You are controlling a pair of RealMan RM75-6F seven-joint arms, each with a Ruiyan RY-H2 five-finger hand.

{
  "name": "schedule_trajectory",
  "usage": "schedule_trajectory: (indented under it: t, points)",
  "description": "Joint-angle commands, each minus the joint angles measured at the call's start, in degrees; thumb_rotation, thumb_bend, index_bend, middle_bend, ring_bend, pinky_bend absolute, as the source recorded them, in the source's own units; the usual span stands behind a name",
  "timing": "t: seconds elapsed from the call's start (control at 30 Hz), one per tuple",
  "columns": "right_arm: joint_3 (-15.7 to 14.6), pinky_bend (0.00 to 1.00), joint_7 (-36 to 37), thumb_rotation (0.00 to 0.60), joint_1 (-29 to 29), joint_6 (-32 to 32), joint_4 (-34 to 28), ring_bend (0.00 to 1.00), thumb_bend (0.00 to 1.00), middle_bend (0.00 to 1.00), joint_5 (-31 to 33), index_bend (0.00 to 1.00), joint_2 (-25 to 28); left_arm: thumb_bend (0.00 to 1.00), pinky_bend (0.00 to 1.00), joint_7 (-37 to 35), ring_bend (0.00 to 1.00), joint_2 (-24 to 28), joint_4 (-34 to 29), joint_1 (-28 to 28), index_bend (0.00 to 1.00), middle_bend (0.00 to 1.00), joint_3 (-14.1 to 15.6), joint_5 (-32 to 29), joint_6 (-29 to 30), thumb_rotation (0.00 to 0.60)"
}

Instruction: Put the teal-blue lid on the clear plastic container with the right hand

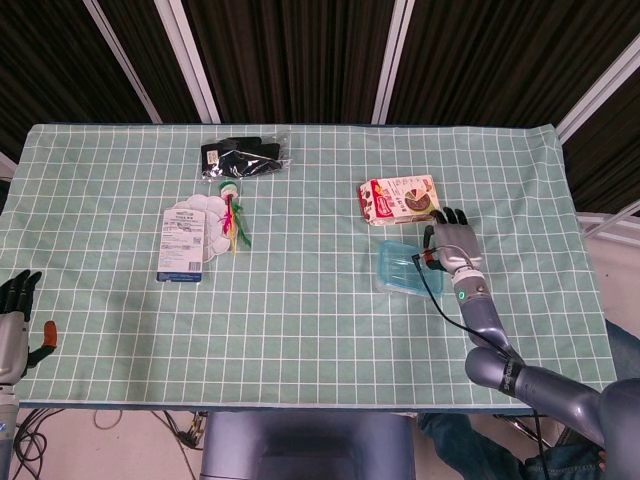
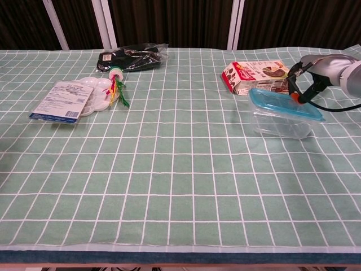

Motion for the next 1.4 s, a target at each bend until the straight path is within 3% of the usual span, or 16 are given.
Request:
schedule_trajectory:
  t: [0.03,0.37,0.73,1.1,1.4]
  points:
    - [-0.5,0.0,0.5,0.6,-0.6,-0.1,0.0,0.0,0.48,0.16,-0.7,0.56,0.0,0.54,0.0,0.0,0.0,0.0,0.0,0.0,0.05,0.0,0.1,0.1,0.1,0.6]
    - [0.6,0.0,2.8,0.6,-1.7,3.0,-2.7,0.0,0.48,0.16,-4.1,0.56,0.9,0.54,0.0,0.0,0.0,0.0,0.0,0.0,0.05,0.0,0.2,0.3,0.1,0.6]
    - [2.1,0.0,3.4,0.6,-3.1,9.3,-12.2,0.0,0.48,0.15,-9.3,0.56,4.4,0.54,0.0,-0.3,0.0,0.2,-0.1,0.0,0.05,0.0,0.2,0.3,0.0,0.6]
    - [-1.8,0.0,1.9,0.6,-6.9,15.0,-23.5,0.0,0.48,0.14,-15.8,0.56,6.2,0.54,0.0,-0.6,0.0,0.4,-0.3,-0.1,0.05,0.0,0.4,0.5,-0.4,0.6]
    - [-5.4,0.0,1.9,0.6,-9.2,16.3,-24.8,0.0,0.48,0.14,-20.0,0.56,4.8,0.54,0.0,-0.5,0.0,0.4,-0.2,-0.1,0.05,0.0,0.5,0.5,-0.2,0.6]
